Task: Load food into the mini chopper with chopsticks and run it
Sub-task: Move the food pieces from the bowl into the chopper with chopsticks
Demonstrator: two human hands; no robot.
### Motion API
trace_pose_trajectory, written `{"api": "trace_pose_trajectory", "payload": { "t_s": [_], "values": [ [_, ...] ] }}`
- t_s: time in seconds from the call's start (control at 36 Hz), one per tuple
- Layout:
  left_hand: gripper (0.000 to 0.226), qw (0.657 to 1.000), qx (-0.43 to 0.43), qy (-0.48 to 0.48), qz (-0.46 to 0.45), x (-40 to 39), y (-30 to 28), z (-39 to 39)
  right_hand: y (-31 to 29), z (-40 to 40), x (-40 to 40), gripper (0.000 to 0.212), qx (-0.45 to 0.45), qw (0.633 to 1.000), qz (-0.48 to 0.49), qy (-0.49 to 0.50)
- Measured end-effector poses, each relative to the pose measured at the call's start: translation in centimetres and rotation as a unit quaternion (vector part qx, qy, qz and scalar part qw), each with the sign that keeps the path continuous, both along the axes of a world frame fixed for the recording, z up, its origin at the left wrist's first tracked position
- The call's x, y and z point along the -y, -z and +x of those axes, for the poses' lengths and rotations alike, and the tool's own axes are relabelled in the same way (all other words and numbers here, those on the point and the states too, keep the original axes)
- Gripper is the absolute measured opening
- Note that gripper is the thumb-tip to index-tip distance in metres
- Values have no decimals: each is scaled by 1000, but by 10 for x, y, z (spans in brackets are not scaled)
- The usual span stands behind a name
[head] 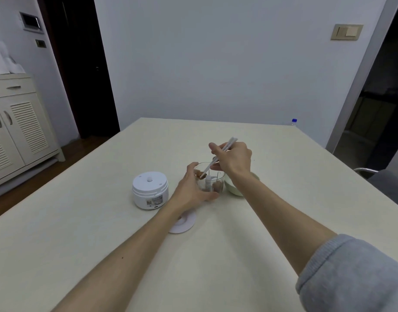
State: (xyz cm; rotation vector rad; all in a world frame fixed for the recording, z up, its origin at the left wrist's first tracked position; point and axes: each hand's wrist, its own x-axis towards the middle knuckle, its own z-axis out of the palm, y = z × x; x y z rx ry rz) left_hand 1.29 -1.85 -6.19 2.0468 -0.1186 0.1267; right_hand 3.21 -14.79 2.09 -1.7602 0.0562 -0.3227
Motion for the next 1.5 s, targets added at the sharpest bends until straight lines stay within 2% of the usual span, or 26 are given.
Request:
{"api": "trace_pose_trajectory", "payload": {
  "t_s": [0.19,0.31,0.47,0.58,0.75,0.81,0.92,1.03,1.22,1.31,1.5],
  "values": [
    [104,1000,-1,-1,9,-2,-1,-2,2,-1,-1,29,-1,1000,-12,2],
    [107,1000,0,-8,13,-3,0,0,-4,-1,9,26,-1,999,33,16],
    [109,1000,2,-12,23,-3,1,1,-18,-3,37,21,-7,986,162,50],
    [111,999,3,-24,20,1,1,1,-20,-5,59,17,-34,980,180,84],
    [110,998,8,-46,28,8,-1,-1,-13,-5,81,13,-54,986,101,124],
    [109,998,7,-49,30,9,-2,-2,-10,-6,86,12,-69,990,61,110],
    [109,998,5,-55,33,13,-5,-3,-8,-12,90,24,-93,994,0,53],
    [108,997,8,-66,38,16,-6,-4,-10,-19,88,20,-88,994,-56,20],
    [107,997,7,-70,40,18,-7,-5,-5,-22,85,22,-52,983,-173,31],
    [107,997,7,-69,39,17,-7,-5,-1,-24,85,21,-38,983,-178,34],
    [108,997,9,-66,44,16,-6,-5,7,-29,91,21,-32,991,-119,41]
  ]
}}
